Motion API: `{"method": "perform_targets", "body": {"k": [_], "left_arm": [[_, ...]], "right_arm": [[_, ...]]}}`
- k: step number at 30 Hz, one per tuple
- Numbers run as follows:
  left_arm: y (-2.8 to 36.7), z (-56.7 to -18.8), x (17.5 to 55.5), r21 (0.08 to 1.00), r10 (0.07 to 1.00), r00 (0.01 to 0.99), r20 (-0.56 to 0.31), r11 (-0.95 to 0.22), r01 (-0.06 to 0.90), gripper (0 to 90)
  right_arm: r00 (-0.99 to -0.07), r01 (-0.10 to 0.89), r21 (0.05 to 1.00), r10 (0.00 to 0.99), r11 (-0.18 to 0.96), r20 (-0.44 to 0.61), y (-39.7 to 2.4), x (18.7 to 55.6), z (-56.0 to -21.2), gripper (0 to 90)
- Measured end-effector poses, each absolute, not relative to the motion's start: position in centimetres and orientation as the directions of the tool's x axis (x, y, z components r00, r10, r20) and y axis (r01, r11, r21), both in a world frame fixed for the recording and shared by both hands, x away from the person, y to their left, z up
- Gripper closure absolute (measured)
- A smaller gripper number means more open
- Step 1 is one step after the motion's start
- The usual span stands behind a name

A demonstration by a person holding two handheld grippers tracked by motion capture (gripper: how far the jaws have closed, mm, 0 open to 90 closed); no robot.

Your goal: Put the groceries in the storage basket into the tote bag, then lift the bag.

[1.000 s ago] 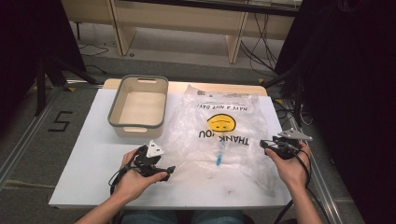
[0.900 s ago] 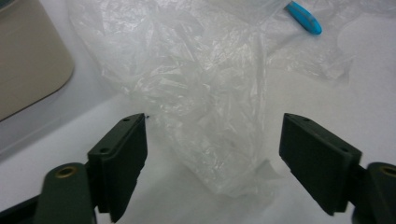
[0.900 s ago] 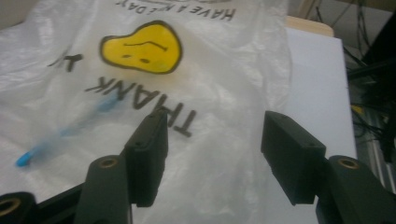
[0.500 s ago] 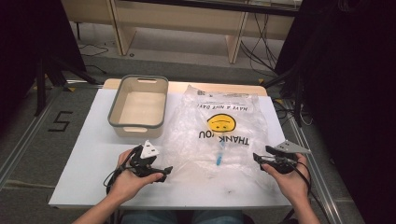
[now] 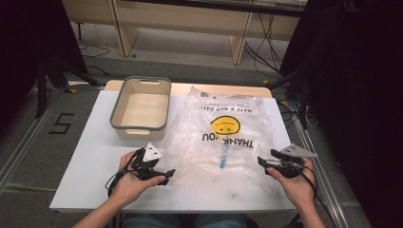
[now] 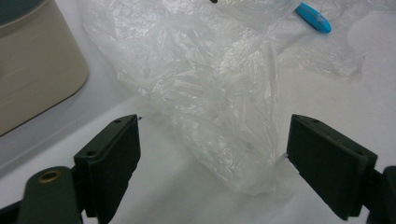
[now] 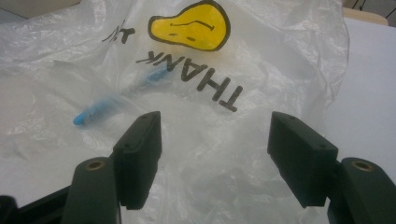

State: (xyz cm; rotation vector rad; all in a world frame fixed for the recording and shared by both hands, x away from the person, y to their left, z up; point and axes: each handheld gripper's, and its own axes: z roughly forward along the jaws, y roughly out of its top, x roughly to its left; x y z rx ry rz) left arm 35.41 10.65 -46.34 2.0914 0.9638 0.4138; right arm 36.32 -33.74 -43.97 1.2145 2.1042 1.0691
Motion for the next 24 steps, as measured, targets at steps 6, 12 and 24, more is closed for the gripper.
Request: {"method": "perform_targets", "body": {"k": [6, 12, 24], "left_arm": [[10.69, -46.44, 35.59, 0.765, 0.752, 0.658, -0.027, -0.409, 0.498, 17.3], [10.78, -46.56, 35.63, 0.766, 0.755, 0.655, -0.037, -0.399, 0.504, 17.3], [9.98, -45.9, 35.38, 0.787, 0.757, 0.652, -0.037, -0.38, 0.486, 19.6]], "right_arm": [[-0.484, 0.495, 0.818, 0.875, 0.292, -0.019, -33.86, 36.12, -43.86, 36.1], [-0.477, 0.514, 0.811, 0.879, 0.281, -0.003, -34.04, 36.12, -44.06, 35.2], [-0.485, 0.545, 0.789, 0.874, 0.283, 0.021, -34.73, 35.57, -44.34, 31.1]]}}
